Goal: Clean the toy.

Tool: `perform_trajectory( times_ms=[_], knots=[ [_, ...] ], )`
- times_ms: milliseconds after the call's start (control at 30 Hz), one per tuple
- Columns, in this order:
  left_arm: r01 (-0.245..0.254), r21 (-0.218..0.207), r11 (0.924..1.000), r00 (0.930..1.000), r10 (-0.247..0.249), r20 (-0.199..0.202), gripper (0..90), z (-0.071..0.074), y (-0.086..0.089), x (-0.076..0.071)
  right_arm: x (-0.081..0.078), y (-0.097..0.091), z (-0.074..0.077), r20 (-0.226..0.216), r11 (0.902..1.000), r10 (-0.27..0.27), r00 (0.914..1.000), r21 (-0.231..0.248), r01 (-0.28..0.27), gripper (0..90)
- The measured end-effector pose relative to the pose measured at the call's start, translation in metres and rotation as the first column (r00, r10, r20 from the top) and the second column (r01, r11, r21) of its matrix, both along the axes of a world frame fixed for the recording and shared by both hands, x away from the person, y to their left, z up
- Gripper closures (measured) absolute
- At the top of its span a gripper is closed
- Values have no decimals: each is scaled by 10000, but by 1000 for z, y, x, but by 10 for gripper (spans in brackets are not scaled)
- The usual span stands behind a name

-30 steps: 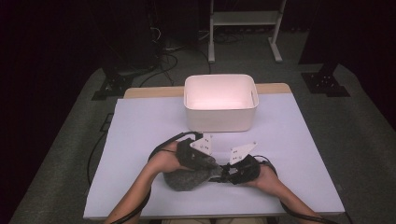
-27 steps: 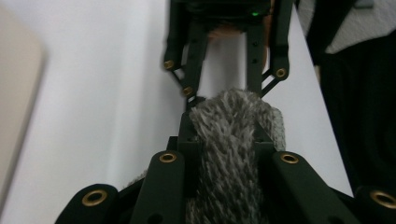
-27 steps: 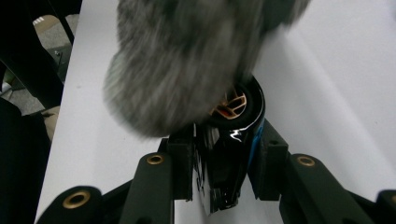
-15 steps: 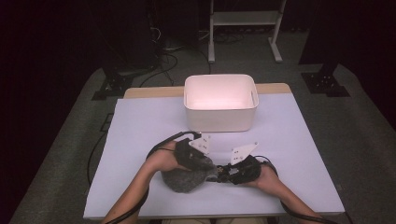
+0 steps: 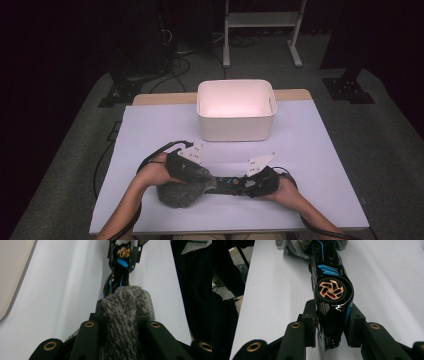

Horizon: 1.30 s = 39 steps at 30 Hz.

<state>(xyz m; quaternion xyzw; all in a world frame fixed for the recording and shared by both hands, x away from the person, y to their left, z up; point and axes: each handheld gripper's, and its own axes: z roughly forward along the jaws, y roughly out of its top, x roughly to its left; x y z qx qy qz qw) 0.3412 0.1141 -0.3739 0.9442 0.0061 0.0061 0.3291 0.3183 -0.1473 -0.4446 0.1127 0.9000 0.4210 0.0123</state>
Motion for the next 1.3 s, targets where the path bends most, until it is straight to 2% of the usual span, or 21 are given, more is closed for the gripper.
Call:
perform_trajectory(
  times_ms=[67,133,267,367,467,700,933,1033,1233,1300],
  knots=[
    [204,-78,9998,9997,-205,-100,739,0,-11,1,0,0,0,35,10000,22,10000,-20,-22,655],
    [470,21,9989,9989,-470,33,739,0,-25,2,0,0,0,-3,10000,6,10000,0,-6,655],
    [957,89,9954,9954,-957,36,739,-1,-51,3,0,0,0,-13,10000,14,10000,16,-14,655],
    [1143,187,9933,9934,-1144,56,739,0,-61,5,0,0,0,8,10000,30,10000,13,-30,655],
    [1196,266,9925,9928,-1197,23,738,0,-60,5,0,0,0,57,10000,45,10000,-7,-45,655],
    [832,116,9965,9965,-831,-117,736,0,-33,6,0,0,0,70,10000,67,10000,-2,-67,657],
    [196,-30,9998,9996,-197,-189,731,1,9,5,2,-2,0,-32,10000,73,10000,36,-72,661],
    [-12,63,10000,10000,13,-72,731,0,25,3,2,-2,0,-63,10000,60,10000,19,-60,661],
    [-392,-231,9990,9989,385,-281,729,-17,46,-1,2,-2,0,-18,10000,73,10000,-8,-73,661],
    [-447,-20,9990,9988,446,-221,725,-24,48,-2,2,-1,1,2,10000,70,10000,-51,-70,661]
  ],
)
